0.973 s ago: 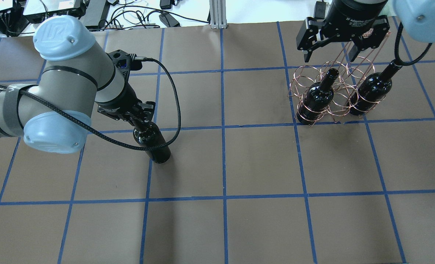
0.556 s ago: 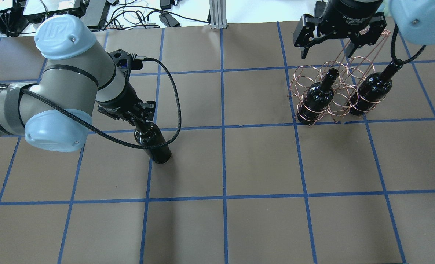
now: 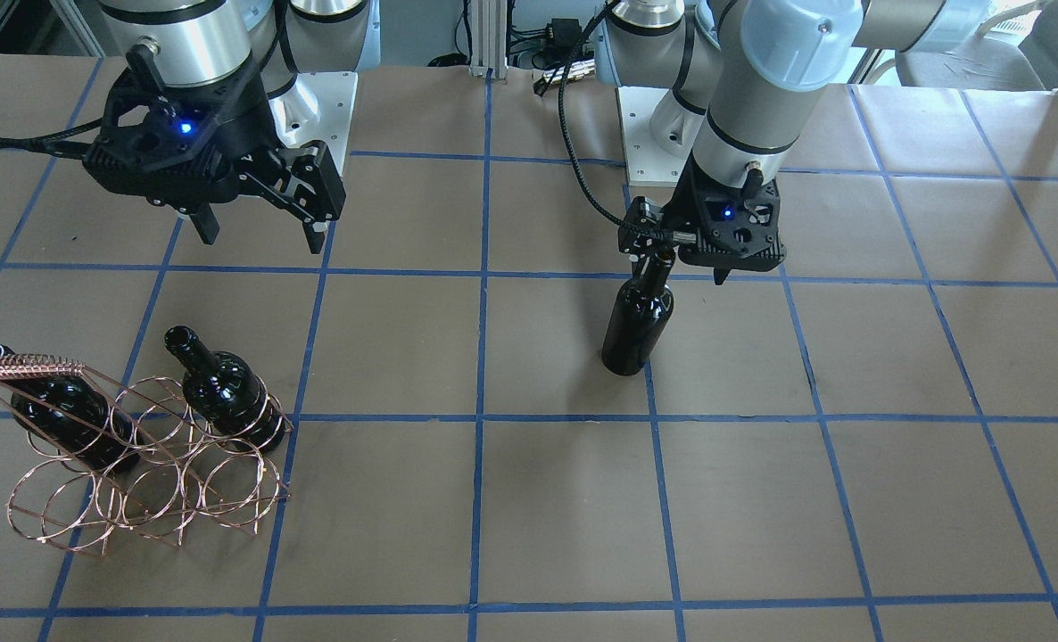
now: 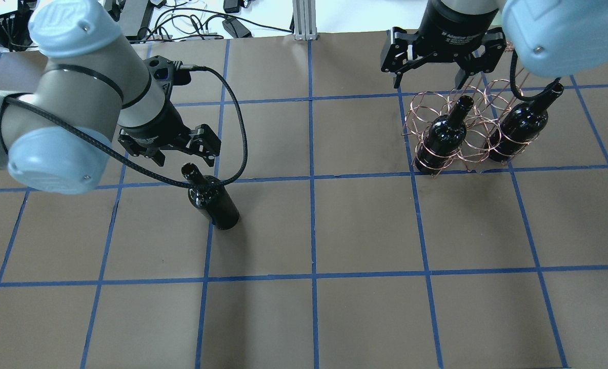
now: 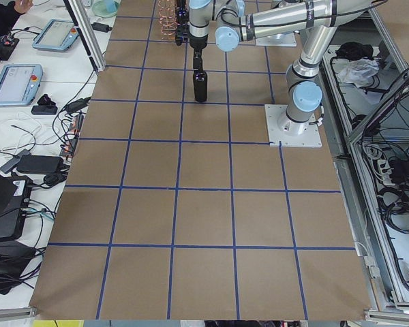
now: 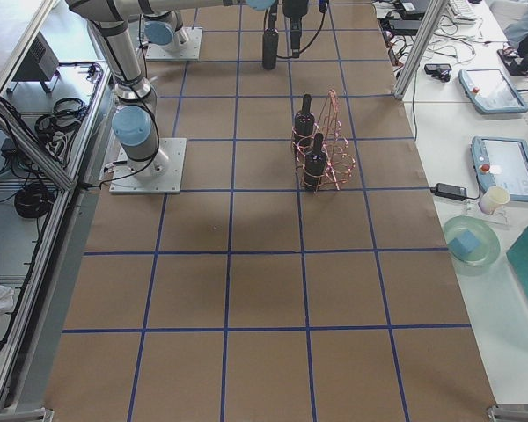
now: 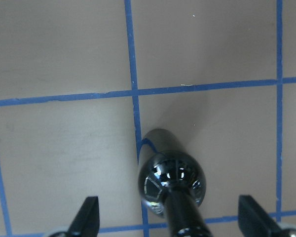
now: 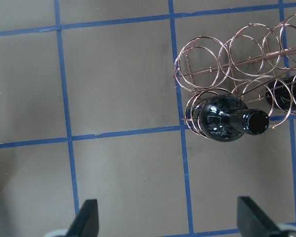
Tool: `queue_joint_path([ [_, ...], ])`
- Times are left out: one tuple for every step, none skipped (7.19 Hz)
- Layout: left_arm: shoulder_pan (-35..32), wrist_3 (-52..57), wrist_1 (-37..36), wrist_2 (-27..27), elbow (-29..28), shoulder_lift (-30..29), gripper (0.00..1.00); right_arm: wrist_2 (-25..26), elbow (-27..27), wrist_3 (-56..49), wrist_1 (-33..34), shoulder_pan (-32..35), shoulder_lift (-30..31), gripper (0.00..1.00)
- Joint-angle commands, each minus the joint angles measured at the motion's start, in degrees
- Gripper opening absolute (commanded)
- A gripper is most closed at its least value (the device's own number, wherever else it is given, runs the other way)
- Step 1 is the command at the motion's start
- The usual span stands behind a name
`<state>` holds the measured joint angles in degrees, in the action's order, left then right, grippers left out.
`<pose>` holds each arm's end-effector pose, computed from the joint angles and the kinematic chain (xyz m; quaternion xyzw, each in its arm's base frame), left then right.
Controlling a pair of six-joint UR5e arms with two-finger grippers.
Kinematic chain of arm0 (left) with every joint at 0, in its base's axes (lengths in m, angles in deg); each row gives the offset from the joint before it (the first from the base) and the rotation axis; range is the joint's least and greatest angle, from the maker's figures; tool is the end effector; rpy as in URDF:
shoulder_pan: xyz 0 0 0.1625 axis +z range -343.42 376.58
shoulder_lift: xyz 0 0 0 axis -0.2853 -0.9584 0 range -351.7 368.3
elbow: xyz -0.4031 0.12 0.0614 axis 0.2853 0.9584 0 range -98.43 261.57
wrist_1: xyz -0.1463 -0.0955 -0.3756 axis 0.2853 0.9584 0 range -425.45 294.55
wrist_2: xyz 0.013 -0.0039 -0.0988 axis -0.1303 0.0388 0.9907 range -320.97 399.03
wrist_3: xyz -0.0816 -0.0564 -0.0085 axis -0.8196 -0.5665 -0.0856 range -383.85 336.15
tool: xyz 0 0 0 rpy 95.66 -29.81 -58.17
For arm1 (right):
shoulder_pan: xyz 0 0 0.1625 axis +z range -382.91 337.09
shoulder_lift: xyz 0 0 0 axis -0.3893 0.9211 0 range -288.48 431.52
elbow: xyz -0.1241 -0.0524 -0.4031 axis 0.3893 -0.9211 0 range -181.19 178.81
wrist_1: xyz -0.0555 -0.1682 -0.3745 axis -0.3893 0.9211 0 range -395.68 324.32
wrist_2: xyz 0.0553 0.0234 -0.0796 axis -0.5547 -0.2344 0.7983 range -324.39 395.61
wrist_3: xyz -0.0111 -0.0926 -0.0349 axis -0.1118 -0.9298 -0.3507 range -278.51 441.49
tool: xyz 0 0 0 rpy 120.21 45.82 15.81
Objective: Place wine into wine basket
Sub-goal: 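Retract the left arm while the right gripper moves over the standing bottle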
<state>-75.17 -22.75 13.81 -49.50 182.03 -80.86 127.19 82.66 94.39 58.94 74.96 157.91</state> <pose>-0.1505 -0.4778 0.4243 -0.0249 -0.9996 0.0096 0.0129 0.2018 -0.5071 0.5177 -0.0446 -0.9970 0.0639 0.0022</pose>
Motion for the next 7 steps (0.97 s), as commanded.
queue_joint_path([
  [4.53, -0.48, 10.89, 0.03, -11.13, -0.04, 1.0, -0.08, -0.09, 7.98, 3.79, 4.5, -2.17, 1.0],
  [8.04, 0.13, 10.92, -0.23, -12.47, -0.04, 1.0, 0.27, -0.61, 12.98, 4.59, 7.66, -4.01, 1.0],
  [10.95, 0.83, 10.83, -5.2, -12.92, 0.13, 1.0, 0.62, -1.31, 15.9, 5.73, 10.82, -5.25, 1.0],
  [13.59, 6.15, 10.65, -6.55, -14.23, 0.39, 1.0, 0.36, -1.84, 22.02, 9.57, 13.9, -7.7, 1.0],
  [18.05, 9.85, 10.56, -6.56, -15.12, 0.4, 1.0, 0.71, -2.8, 26.18, 10.05, 18.8, -9.72, 1.0],
  [23.32, 14.76, 10.91, -6.56, -15.21, 0.48, 1.0, 0.88, -5.51, 29.87, 10.4, 22.94, -11.4, 1.0],
  [26.33, 19.77, 12.92, -6.83, -15.21, 0.66, 1.0, 0.88, -7.62, 33.48, 9.62, 26.2, -12.81, 1.0],
])
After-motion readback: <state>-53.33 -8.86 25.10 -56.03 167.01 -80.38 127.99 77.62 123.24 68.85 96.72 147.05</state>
